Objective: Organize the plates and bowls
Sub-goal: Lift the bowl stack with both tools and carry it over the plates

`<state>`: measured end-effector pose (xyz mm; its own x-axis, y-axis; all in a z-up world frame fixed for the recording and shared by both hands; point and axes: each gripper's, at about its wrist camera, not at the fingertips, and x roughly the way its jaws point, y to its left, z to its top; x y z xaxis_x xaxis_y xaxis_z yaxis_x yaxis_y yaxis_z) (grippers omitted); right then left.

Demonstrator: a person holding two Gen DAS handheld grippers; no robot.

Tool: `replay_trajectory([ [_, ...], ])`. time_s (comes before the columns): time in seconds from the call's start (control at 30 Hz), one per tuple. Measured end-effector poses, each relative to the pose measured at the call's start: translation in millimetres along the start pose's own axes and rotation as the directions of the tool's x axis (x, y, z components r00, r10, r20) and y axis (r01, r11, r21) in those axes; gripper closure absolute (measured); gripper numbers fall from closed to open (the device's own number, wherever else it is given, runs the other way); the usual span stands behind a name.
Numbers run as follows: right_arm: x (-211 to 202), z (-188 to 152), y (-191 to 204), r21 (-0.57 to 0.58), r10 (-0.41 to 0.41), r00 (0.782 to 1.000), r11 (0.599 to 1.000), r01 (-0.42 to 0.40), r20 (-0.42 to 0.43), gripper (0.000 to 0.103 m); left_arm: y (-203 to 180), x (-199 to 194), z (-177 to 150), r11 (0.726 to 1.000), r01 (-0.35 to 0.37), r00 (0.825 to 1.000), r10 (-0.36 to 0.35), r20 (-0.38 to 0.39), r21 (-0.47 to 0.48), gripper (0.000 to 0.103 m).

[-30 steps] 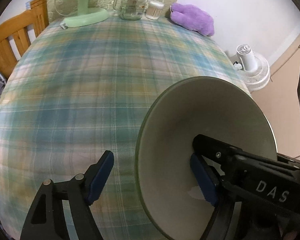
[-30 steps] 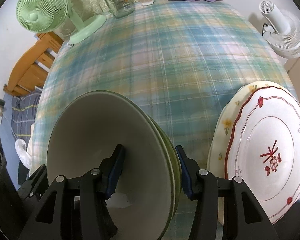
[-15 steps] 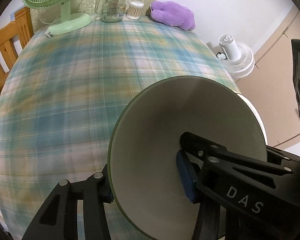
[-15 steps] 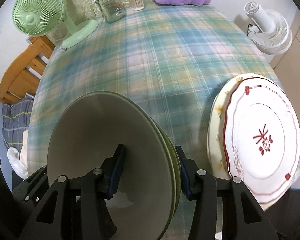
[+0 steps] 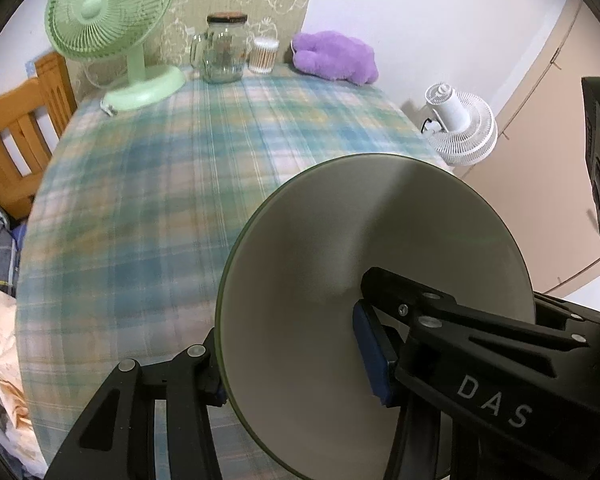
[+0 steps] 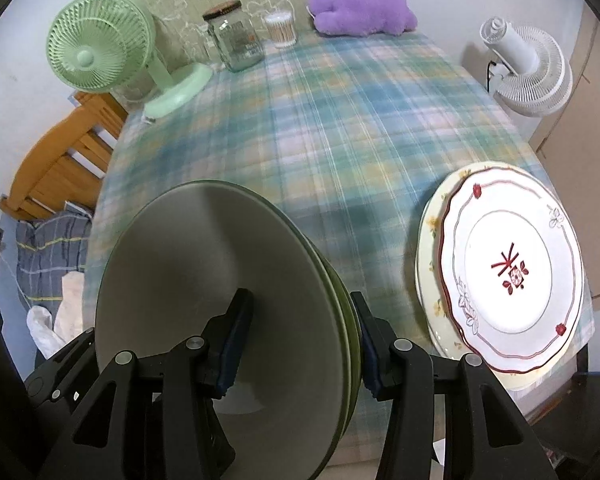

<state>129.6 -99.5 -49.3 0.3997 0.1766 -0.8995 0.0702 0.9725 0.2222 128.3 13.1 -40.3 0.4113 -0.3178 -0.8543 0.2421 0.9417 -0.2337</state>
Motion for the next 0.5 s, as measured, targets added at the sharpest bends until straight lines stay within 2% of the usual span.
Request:
replay_trajectory([
  [0.27, -12, -3, -11, -0.023, 0.033, 0.999, 0.999, -0.033, 0.042, 0.051, -16, -1, 0, 0.999, -0.031, 0.999, 0.032, 0.028, -0.009, 0.051],
  [0.5, -24, 4, -34, -0.061, 0.056, 0.997, 0.997, -0.054, 0.048, 0.051, -46, 0, 5, 0.997, -0.055, 0.997, 0.057, 0.051, -0.047, 0.051],
])
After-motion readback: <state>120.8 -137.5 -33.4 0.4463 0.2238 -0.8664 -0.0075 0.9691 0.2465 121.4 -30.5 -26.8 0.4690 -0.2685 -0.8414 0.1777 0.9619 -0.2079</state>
